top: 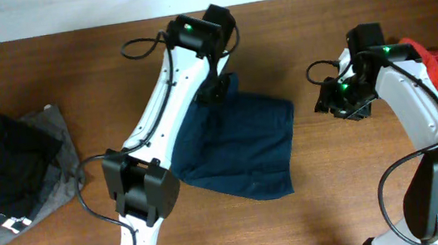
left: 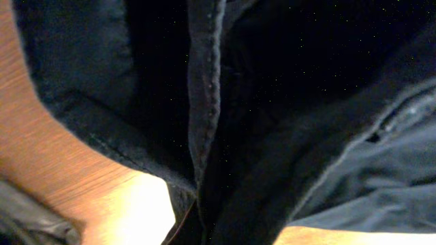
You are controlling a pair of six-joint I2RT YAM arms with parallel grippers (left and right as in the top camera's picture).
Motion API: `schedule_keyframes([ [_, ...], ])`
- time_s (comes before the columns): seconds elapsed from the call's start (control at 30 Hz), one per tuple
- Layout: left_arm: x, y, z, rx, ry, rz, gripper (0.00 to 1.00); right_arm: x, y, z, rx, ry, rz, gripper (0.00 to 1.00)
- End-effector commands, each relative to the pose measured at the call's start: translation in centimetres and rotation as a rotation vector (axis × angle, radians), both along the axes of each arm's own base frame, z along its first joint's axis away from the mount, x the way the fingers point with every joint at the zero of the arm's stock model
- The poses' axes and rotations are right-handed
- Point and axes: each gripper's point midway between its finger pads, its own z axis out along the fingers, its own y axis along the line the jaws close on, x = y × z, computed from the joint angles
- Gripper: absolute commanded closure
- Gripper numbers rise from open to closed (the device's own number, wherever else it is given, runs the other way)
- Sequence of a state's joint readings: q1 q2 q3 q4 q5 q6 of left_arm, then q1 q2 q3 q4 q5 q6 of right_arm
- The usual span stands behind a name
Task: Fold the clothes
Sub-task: 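Lift the shorts' left end with the left gripper and fold it rightward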
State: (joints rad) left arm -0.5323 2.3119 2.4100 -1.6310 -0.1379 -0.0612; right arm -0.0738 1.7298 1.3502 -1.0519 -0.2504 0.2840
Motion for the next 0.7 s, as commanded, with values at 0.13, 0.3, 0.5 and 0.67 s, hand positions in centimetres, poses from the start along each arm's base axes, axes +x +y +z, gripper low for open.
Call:
schedule_keyframes([
  [0.13, -0.1, 0.3, 0.2, 0.016, -0.004, 0.045, 1.00, 0.2, -2.6, 0.7, -0.021, -0.018, -0.074, 0.46],
  [0.3, -0.3, 1.2, 0.8, 0.071, -0.016, 0.041, 1.00, -0.3, -3.4, -0.5, -0.021, 0.027, -0.095, 0.43],
  [0.5, 1.9, 5.4, 4.5, 0.182, -0.165, 0.065, 1.00, -1.1, -3.3, -2.6, -0.016, 0.093, -0.091, 0.44],
  [0.67, 2.8, 9.7, 7.4, 0.205, -0.234, 0.135, 1.00, -0.7, -3.3, -2.6, -0.017, 0.079, -0.089, 0.44],
])
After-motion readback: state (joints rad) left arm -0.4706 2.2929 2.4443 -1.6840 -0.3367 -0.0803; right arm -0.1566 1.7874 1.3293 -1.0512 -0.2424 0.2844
